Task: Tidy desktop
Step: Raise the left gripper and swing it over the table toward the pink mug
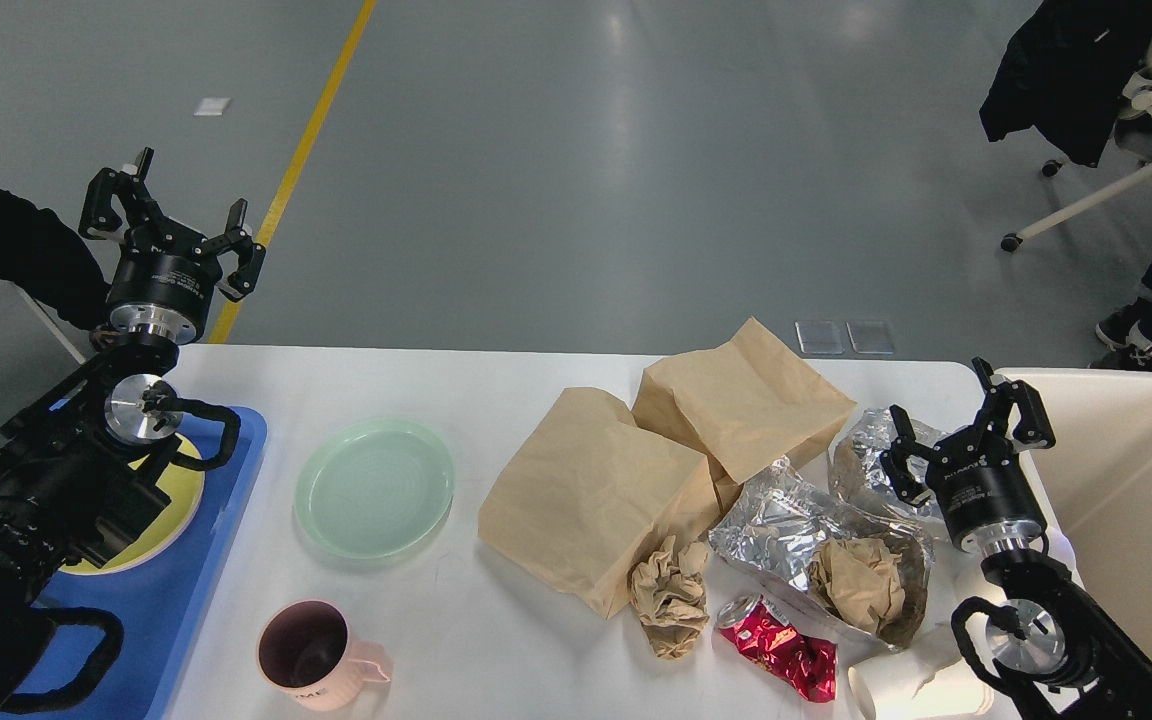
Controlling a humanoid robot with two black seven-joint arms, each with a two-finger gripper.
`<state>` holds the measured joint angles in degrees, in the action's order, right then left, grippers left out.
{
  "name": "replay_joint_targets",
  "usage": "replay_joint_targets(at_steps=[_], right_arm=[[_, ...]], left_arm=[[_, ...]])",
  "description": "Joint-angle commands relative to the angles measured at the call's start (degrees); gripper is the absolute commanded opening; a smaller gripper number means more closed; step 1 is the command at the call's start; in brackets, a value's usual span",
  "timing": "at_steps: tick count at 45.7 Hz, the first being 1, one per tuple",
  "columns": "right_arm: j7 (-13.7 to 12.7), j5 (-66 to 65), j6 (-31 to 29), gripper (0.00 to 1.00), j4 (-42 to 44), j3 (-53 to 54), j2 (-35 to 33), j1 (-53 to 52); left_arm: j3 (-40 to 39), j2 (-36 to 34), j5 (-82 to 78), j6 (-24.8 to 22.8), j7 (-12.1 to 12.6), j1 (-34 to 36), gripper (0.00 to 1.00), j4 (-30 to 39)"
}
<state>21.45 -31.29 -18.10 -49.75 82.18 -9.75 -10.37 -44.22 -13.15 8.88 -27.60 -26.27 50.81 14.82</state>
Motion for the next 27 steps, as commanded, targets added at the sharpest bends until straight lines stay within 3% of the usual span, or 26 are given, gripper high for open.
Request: replay_joint_targets(at_steps=[1,21,27], right_arm=[[0.0,0.0,0.0,1.0,0.0,0.0,0.0,0.0],[0.0,0.0,0.0,1.0,0.0,0.0,0.0,0.0],[0.0,0.0,0.0,1.0,0.0,0.0,0.0,-0.09]], left_arm=[[-0.08,0.05,-0.09,-0.35,-0.27,0.08,0.96,-0.06],[0.89,-1.7,-1.32,0.88,-0.1,2.7,0.96,-0.76],[7.99,-4.08,-1.5,5.18,0.43,6.4,0.96,-6.46]])
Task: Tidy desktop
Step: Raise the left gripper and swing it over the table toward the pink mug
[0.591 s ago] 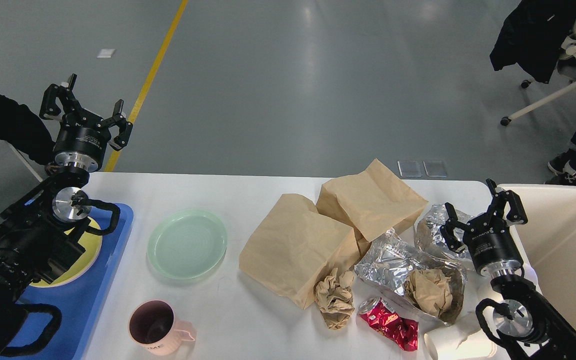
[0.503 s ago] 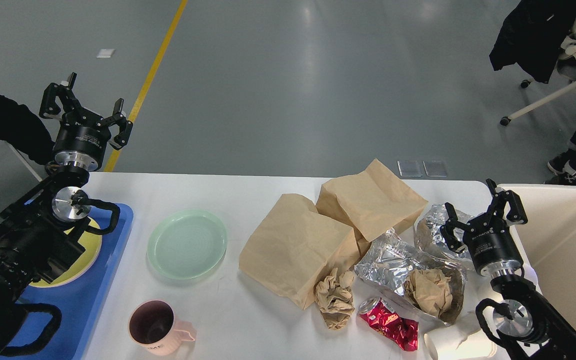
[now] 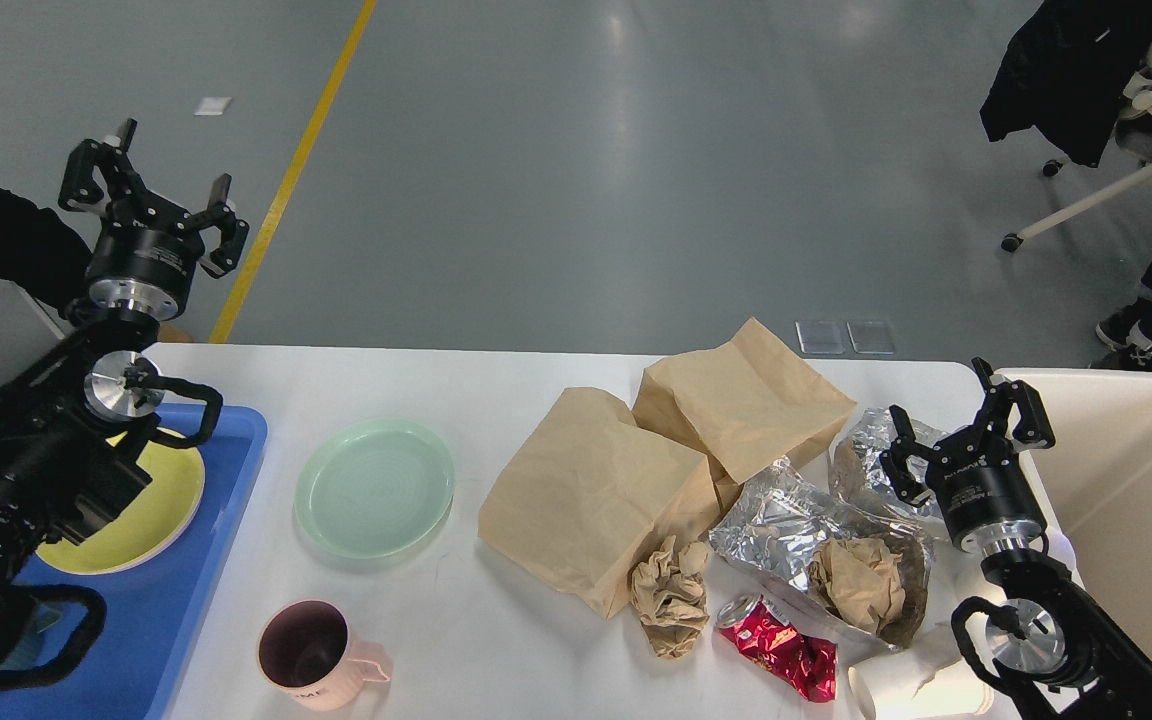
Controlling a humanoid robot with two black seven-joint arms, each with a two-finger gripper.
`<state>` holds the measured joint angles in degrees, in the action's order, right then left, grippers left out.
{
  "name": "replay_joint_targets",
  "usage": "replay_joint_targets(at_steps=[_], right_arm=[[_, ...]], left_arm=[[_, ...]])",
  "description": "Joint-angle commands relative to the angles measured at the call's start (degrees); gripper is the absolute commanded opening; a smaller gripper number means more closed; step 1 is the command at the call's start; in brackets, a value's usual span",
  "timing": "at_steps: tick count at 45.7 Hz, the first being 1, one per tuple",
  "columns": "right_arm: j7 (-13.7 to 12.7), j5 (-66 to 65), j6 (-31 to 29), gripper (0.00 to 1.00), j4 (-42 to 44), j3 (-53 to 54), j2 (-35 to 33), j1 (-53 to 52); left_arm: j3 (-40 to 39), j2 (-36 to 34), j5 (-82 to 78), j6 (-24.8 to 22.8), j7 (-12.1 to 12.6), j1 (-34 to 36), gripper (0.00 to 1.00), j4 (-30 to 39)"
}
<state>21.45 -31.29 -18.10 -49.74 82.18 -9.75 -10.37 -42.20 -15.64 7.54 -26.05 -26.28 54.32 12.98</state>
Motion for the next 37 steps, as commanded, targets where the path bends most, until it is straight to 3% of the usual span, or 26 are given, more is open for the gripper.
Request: replay_joint_targets(at_steps=[1,9,18,26,32,37], right_arm=[[0.0,0.0,0.0,1.0,0.0,0.0,0.0,0.0],[0.0,0.0,0.0,1.0,0.0,0.0,0.0,0.0],[0.0,0.0,0.0,1.0,0.0,0.0,0.0,0.0],[0.0,0.0,0.0,1.0,0.0,0.0,0.0,0.0],[0.0,0.0,0.0,1.0,0.0,0.0,0.0,-0.09],[0.0,0.0,0.0,1.0,0.0,0.0,0.0,0.0]], left_arm=[[7.9,-1.59,-0.15,4.59,0.44,3.68,0.96,-5.24],[22.41,-3.61,-0.15,11.54,0.44,12.29,0.96,-6.66],[36.38,-5.11,-0.24,11.11,0.44,22.05,0.96,-6.22],[60.01,-3.7,-0.42,9.8,0.35,26.71,0.96,-3.5],[80.92,-3.61,-0.5,8.74,0.61,33.65,0.96,5.01],[91.14,-4.14,-0.5,8.21,0.35,37.26,0.96,10.12]])
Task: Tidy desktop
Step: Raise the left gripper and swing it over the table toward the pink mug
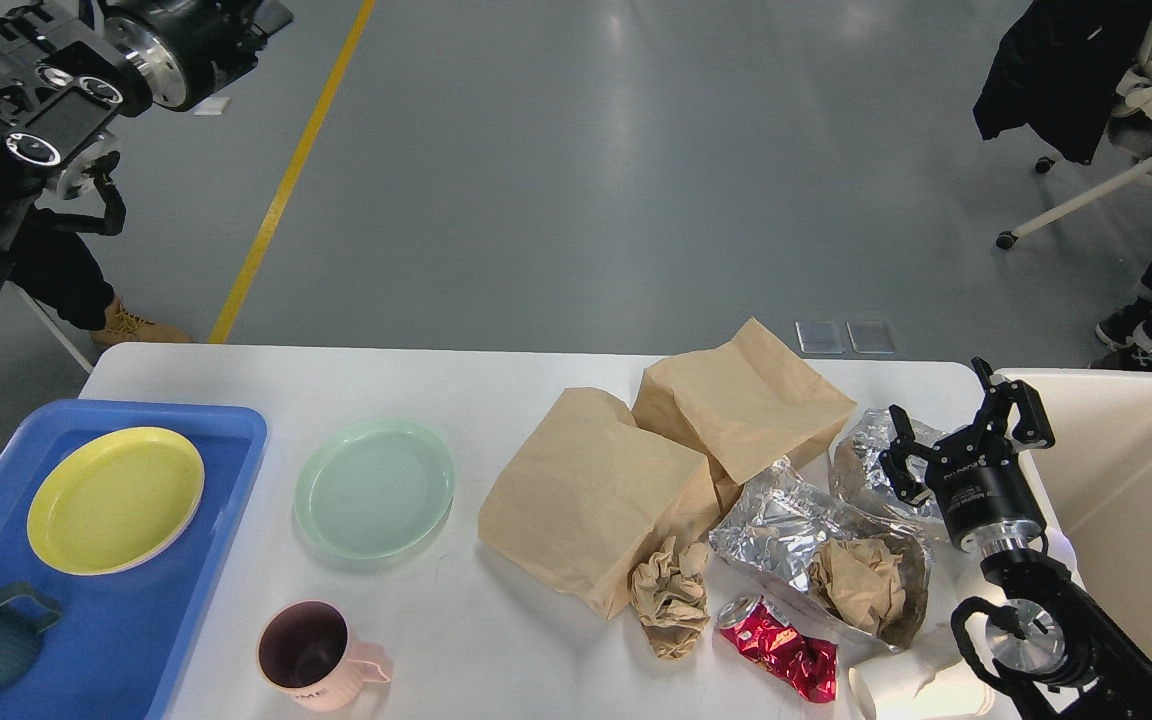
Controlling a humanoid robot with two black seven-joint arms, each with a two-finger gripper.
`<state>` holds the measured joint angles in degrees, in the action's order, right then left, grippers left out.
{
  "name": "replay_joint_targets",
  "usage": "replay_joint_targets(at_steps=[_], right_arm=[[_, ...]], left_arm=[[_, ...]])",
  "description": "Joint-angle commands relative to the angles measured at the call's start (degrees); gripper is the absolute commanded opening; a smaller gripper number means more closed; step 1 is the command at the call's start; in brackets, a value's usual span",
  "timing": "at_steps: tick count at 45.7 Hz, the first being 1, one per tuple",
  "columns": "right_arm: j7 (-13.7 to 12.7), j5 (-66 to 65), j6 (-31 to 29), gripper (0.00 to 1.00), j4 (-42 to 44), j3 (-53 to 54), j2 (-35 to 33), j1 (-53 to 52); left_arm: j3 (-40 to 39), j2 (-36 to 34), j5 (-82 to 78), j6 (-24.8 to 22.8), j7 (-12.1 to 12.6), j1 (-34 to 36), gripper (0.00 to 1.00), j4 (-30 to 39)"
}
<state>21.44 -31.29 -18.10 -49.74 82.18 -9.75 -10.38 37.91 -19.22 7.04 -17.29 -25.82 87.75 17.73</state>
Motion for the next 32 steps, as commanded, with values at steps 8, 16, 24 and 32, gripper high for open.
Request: replay_joint_targets(at_steps=[8,16,24,32], right_arm=[[0.0,0.0,0.0,1.0,0.0,0.0,0.0,0.0],[0.0,0.0,0.0,1.0,0.0,0.0,0.0,0.0],[0.0,0.0,0.0,1.0,0.0,0.0,0.0,0.0],[0.0,0.0,0.0,1.0,0.0,0.0,0.0,0.0]], left_arm=[[22.72,-4.24,-1.94,-6.35,-0.11,7.42,0.96,13.02],[32.22,-4.95,-8.35,-13.29,-0.2,16.75,0.96,26.12],[38.46,-4.68,-13.98,-24.62,-0.2,22.11,0.96,32.71],[46.02,-1.43,-14.6,-37.71,-0.02,28.96,0.96,37.38]])
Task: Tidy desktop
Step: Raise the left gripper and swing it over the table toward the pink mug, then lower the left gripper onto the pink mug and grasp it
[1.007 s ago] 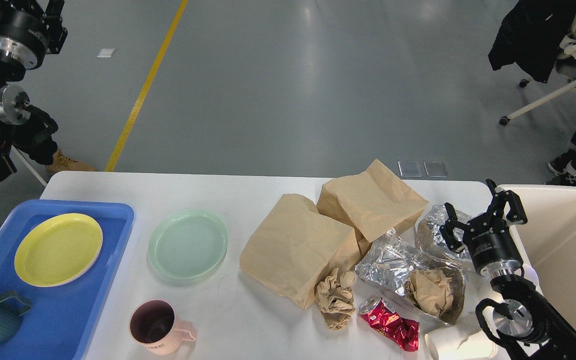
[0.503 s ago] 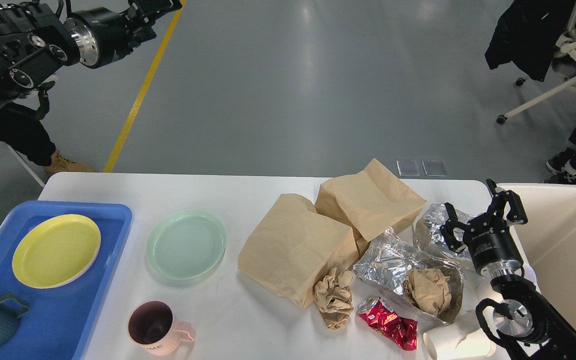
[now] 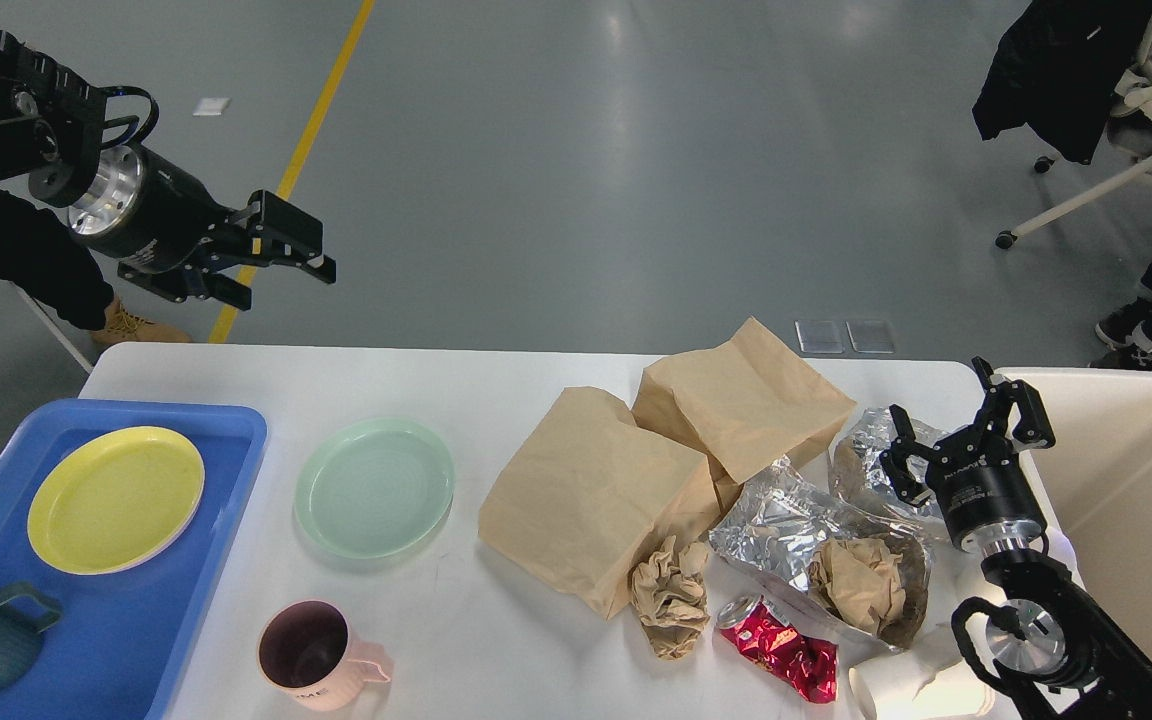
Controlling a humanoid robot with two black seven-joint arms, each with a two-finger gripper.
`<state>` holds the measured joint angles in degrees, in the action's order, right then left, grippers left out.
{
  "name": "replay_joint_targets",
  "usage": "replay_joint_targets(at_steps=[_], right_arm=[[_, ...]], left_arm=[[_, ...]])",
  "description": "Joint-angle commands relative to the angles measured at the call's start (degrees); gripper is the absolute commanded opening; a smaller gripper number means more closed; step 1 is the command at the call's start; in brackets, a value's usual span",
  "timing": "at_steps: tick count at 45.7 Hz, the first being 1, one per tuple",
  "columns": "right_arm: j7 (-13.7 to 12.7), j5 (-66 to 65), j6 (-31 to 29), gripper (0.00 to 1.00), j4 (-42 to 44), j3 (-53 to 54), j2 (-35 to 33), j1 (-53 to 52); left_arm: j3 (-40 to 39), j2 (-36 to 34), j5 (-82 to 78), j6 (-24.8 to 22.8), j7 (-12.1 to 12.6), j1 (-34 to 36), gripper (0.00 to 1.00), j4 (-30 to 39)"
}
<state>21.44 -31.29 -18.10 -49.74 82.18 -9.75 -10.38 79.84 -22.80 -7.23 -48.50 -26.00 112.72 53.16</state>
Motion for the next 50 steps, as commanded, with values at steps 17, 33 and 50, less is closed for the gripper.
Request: replay_joint_targets(at_steps=[17,33,50], right_arm=[[0.0,0.0,0.0,1.0,0.0,0.0,0.0,0.0],[0.0,0.0,0.0,1.0,0.0,0.0,0.0,0.0],[0.0,0.0,0.0,1.0,0.0,0.0,0.0,0.0]], left_arm=[[7.09,3.47,-4.45,-6.5,2.0,8.92,0.96,1.86],[7.26,10.23,-4.54,-6.5,2.35,7.95,0.96,2.03],[6.74,13.75,-4.45,-6.5,2.44,7.16,0.96,1.59]])
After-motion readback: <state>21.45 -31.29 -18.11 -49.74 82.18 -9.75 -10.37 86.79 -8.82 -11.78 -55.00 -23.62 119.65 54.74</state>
